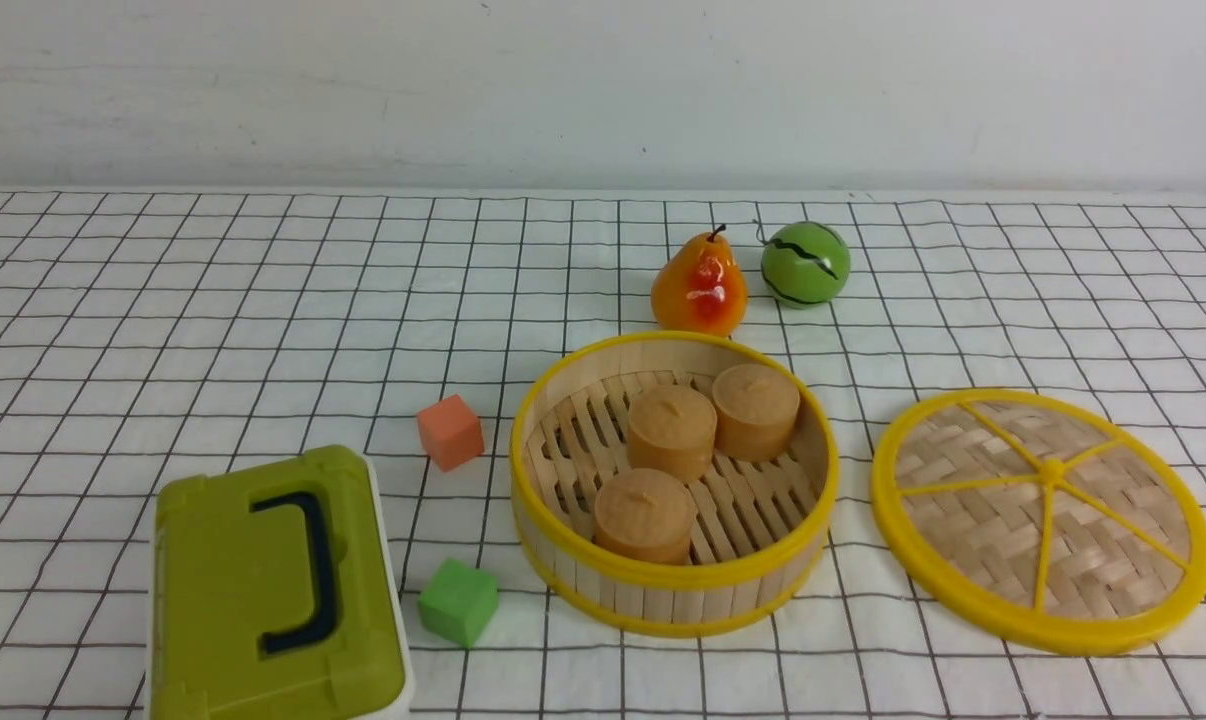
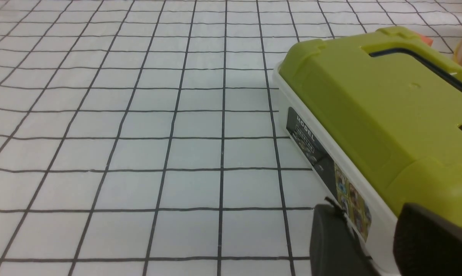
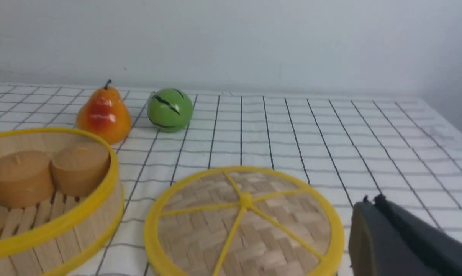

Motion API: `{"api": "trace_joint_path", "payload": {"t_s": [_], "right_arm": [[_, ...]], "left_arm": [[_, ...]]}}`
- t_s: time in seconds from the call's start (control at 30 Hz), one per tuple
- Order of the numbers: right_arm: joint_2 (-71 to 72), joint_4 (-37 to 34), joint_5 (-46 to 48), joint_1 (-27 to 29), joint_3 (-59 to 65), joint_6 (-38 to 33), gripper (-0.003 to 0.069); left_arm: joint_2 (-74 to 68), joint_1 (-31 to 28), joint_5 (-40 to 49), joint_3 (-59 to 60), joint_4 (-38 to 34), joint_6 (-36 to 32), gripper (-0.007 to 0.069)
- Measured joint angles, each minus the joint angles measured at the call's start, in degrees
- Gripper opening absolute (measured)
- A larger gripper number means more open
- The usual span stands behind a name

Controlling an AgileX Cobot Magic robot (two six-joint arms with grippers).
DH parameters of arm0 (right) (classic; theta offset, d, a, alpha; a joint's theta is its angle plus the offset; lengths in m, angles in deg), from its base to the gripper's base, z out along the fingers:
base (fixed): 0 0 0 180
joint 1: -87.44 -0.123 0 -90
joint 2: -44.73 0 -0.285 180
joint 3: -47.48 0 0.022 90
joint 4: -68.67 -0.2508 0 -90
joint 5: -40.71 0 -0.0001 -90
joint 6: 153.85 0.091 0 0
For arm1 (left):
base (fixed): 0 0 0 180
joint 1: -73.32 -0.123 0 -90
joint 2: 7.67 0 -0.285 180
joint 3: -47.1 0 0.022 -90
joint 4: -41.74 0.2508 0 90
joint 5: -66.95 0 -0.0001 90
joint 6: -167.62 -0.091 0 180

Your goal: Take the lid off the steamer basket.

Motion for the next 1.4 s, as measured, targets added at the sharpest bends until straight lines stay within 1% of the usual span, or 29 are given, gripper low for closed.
{"api": "trace_joint_path", "payload": {"t_s": [0.03, 0.17, 0.33, 0.43, 1.4], "right_arm": [[2.86, 0.06, 0.21, 0.57, 3.18, 1.21, -0.0022], [7.57, 0.24, 2.29, 0.64, 8.41, 2.48, -0.0022], [8.74, 1.32, 9.54, 0.64, 8.98, 5.75, -0.0022], [8.74, 1.51, 11.16, 0.64, 8.7, 6.15, -0.0022], [8.74, 1.51, 11.7, 0.64, 8.59, 6.17, -0.0018]], "left_arm": [[0.0, 0.0, 0.0, 0.0, 0.0, 0.0, 0.0239], [0.0, 0.0, 0.0, 0.0, 0.0, 0.0, 0.0239], [0.0, 0.0, 0.0, 0.0, 0.0, 0.0, 0.0239], [0.0, 0.0, 0.0, 0.0, 0.0, 0.0, 0.0239], [0.0, 0.0, 0.0, 0.0, 0.0, 0.0, 0.0239]]}}
